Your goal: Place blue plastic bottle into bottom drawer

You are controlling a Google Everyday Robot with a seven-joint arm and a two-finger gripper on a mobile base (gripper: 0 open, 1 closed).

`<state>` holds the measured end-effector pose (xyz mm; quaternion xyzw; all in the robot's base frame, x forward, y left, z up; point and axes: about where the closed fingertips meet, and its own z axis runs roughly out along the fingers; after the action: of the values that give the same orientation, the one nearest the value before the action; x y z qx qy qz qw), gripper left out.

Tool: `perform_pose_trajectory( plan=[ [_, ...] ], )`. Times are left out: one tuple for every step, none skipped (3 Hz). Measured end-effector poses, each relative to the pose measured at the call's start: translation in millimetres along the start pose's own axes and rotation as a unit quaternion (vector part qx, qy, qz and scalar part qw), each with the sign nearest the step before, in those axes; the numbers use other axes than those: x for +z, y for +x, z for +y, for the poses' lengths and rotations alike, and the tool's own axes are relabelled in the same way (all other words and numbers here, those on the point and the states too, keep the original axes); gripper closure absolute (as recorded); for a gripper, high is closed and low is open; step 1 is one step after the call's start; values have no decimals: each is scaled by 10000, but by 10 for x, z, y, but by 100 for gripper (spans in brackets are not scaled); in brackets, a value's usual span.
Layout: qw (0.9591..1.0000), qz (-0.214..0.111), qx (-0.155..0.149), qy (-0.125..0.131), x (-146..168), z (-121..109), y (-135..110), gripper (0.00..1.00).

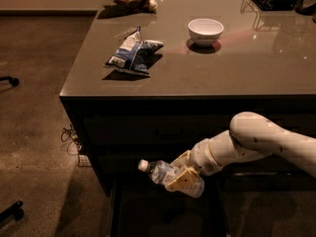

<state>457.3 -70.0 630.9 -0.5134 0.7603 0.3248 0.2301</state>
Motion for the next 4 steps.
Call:
perform_pose_trajectory(
  plan=[
    [9997,-13,212,85,155,-98,162,100],
    [9985,-150,355,378,392,-399,507,100],
    [9971,-250,368,625,661,-748,807,100],
    [9955,-209,512,774,944,-1026,1132,100]
  ],
)
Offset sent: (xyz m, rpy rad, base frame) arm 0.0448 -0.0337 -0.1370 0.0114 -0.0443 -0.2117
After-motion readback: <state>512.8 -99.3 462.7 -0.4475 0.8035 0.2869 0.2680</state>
